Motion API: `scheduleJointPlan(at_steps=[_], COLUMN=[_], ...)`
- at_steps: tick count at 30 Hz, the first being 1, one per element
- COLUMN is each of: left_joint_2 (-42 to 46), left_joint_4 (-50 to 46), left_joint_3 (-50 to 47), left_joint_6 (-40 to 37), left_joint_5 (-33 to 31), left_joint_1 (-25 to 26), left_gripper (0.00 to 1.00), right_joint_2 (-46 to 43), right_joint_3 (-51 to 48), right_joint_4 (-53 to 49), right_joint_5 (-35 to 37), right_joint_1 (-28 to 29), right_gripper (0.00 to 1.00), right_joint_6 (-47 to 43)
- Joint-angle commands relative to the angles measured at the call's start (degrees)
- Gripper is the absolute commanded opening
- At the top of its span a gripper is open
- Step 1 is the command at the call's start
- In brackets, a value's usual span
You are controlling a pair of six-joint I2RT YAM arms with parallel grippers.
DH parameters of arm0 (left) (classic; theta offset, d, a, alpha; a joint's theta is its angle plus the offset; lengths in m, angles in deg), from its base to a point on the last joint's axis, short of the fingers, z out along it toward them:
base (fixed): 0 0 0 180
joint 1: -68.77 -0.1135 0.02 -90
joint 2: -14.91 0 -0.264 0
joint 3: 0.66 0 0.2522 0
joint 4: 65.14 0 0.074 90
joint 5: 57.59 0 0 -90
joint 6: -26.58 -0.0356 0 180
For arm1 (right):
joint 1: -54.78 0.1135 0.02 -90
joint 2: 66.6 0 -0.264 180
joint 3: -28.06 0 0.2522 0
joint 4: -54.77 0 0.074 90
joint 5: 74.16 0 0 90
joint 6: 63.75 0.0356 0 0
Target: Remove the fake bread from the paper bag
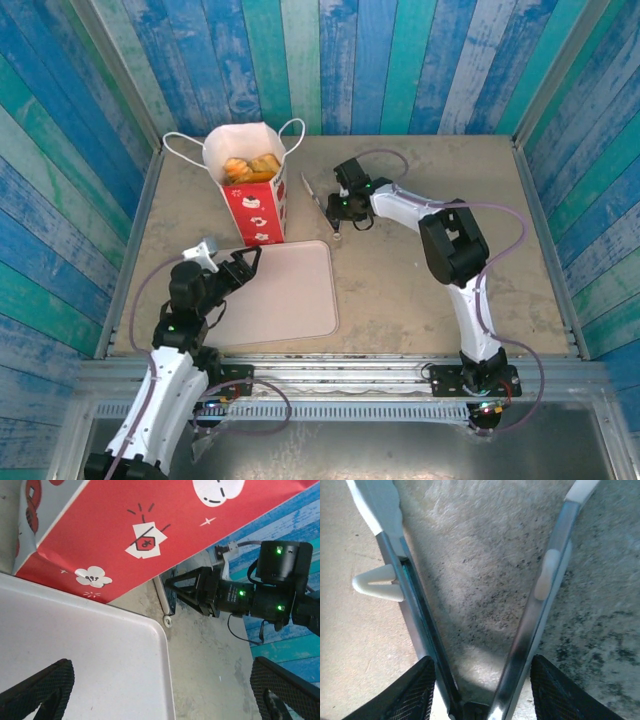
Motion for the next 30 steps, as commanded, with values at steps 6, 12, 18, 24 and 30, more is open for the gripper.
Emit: scheduleJointPlan(at_steps=[6, 12, 18, 24, 30], left_joint_2=[-1.85, -5.98, -8.97, -11.24, -11.31], left_joint_4=[-1.54, 0.2, 3.69, 4.8, 3.91], left_joint_3=[2.1, 3.83, 4.28, 5.12, 6.7], left_joint_6=[-2.53, -3.14, -1.63, -1.66, -2.82], left_joint_5=[3.62, 1.26, -3.39, -6.49, -7.59], left_joint_1=[2.5, 8.07, 14.62, 16.83, 16.91], left_gripper=[0.92, 0.92, 0.92, 0.93, 0.94], right_joint_2=[1.36, -2.91, -10.58, -18.73, -22.86], right_joint_3=[1.16, -5.26, -16.6, -26.5, -29.73], right_joint_4=[-8.94, -8.8, -7.68, -7.04, -9.25], right_joint_5=[11.4, 11.11, 11.82, 11.41, 16.21], right_joint_1=[-1.05, -6.96, -15.74, -26.88, -35.32], right_gripper=[0.3, 0.17, 0.11, 0.11, 0.12], right_joint_6=[-1.75, -4.98, -8.14, -11.09, -16.42])
